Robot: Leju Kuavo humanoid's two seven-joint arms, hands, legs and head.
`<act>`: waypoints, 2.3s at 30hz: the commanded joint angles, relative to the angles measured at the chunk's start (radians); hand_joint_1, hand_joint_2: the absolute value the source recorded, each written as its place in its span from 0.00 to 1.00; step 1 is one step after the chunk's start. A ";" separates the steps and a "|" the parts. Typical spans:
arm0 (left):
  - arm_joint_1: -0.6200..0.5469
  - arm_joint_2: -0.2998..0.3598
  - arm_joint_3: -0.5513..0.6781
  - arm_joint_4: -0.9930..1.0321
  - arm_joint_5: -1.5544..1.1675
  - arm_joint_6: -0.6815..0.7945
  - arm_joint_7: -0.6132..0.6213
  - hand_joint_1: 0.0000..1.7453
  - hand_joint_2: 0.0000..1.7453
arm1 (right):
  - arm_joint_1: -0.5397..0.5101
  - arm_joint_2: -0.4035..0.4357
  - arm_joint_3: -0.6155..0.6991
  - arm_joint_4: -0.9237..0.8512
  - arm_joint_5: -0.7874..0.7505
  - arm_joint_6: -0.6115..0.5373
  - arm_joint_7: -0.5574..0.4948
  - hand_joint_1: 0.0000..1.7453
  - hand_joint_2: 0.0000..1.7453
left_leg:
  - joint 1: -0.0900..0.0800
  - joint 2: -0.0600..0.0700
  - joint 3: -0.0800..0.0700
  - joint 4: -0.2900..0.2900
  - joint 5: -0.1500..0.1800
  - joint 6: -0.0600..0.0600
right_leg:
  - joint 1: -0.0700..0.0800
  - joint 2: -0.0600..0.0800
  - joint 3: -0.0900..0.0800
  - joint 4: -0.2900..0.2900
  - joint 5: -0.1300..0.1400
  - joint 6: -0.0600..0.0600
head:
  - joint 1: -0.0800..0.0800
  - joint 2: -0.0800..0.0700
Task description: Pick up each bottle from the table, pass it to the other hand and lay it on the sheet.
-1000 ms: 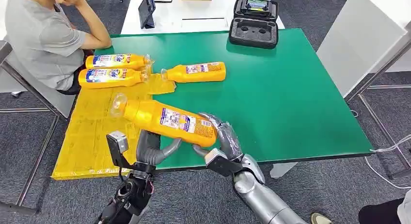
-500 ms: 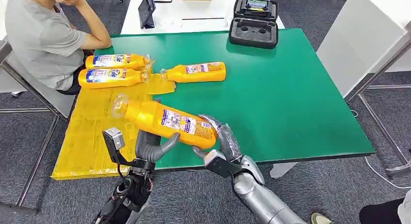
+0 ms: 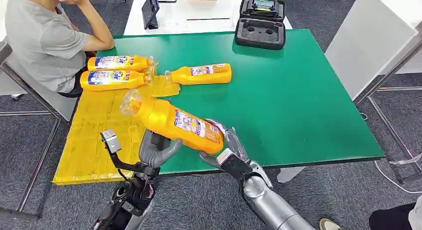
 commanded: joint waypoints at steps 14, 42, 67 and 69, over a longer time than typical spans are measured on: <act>-0.048 0.016 -0.102 0.016 -0.014 -0.048 -0.001 0.00 1.00 | -0.048 0.092 -0.187 0.039 0.023 0.169 0.004 1.00 1.00 | -0.001 0.002 0.005 -0.001 -0.002 0.000 | 0.000 0.000 0.005 0.000 -0.001 0.000 | 0.000 0.000; -0.082 -0.009 -0.085 0.071 -0.013 -0.040 0.022 0.00 1.00 | -0.087 0.065 0.157 0.102 0.112 -0.001 0.004 1.00 1.00 | -0.001 0.000 0.006 -0.001 -0.001 0.000 | 0.000 -0.001 0.006 -0.001 -0.002 0.000 | 0.000 0.000; -0.072 0.000 -0.094 0.074 -0.035 -0.023 0.015 0.00 1.00 | -0.069 0.080 0.015 0.079 0.049 0.033 0.004 1.00 1.00 | -0.001 0.000 0.006 -0.001 -0.001 0.000 | 0.000 -0.002 0.006 -0.001 -0.002 0.000 | 0.000 0.000; -0.075 -0.002 -0.099 0.084 -0.036 -0.022 0.015 0.00 1.00 | -0.063 0.080 0.025 0.078 0.052 0.044 0.004 1.00 1.00 | -0.001 0.000 0.006 -0.001 -0.001 0.000 | -0.001 -0.002 0.006 -0.001 -0.002 0.000 | 0.000 0.000</act>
